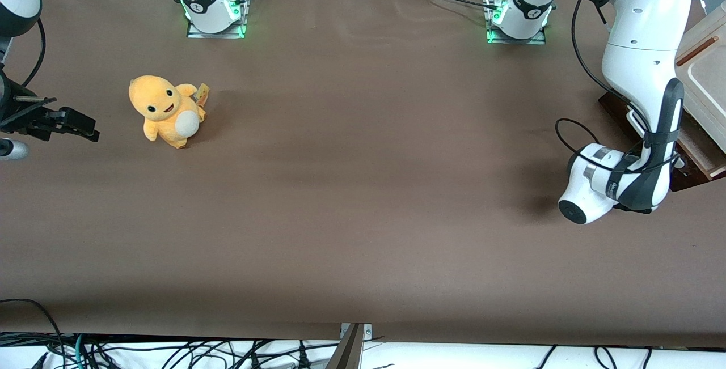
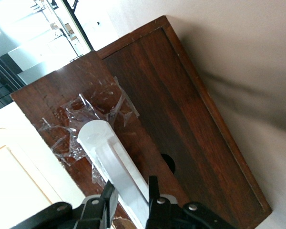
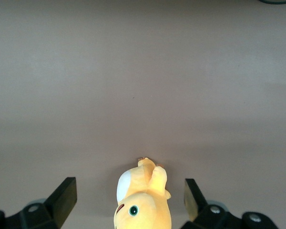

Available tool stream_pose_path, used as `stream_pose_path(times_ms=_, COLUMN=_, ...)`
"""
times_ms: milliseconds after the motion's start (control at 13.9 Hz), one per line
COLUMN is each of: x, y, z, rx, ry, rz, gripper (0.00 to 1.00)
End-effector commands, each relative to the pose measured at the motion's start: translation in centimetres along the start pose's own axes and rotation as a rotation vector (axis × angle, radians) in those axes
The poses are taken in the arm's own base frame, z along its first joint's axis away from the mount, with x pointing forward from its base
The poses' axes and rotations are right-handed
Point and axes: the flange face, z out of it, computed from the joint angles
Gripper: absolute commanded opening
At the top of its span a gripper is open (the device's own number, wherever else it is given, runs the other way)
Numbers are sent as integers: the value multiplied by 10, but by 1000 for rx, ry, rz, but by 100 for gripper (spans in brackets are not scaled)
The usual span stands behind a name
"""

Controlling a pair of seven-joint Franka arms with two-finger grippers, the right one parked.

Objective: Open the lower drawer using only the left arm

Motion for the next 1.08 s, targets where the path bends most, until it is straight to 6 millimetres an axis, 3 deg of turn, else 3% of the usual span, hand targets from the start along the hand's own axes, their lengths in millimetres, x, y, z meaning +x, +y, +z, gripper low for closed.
stream_pose_path(times_ms=0, x=-1, y=16, z=-35, rx=-25, ry=36, rz=78, gripper=13)
stream_pose_path(times_ms=144, x=-1, y=16, z=-35, rx=-25, ry=38, rz=76, gripper=19)
stream_pose_path(times_ms=216, x=0, y=15, z=-34, rx=-23, ry=38, rz=80, gripper=65)
stream_pose_path(times_ms=360, x=-1, y=11, z=-35, rx=-28, ry=40, rz=75, gripper=100)
stream_pose_path(times_ms=432, x=-2, y=9, z=-38, rx=-34, ry=43, rz=71, gripper=100)
stream_pose_path(times_ms=720, x=-9, y=-36, z=-72, rx=-242, ry=73, rz=0, gripper=100)
stream_pose_path(times_ms=1008, x=-31, y=-85, z=-111, rx=-688, ry=82, rz=-20, gripper=100)
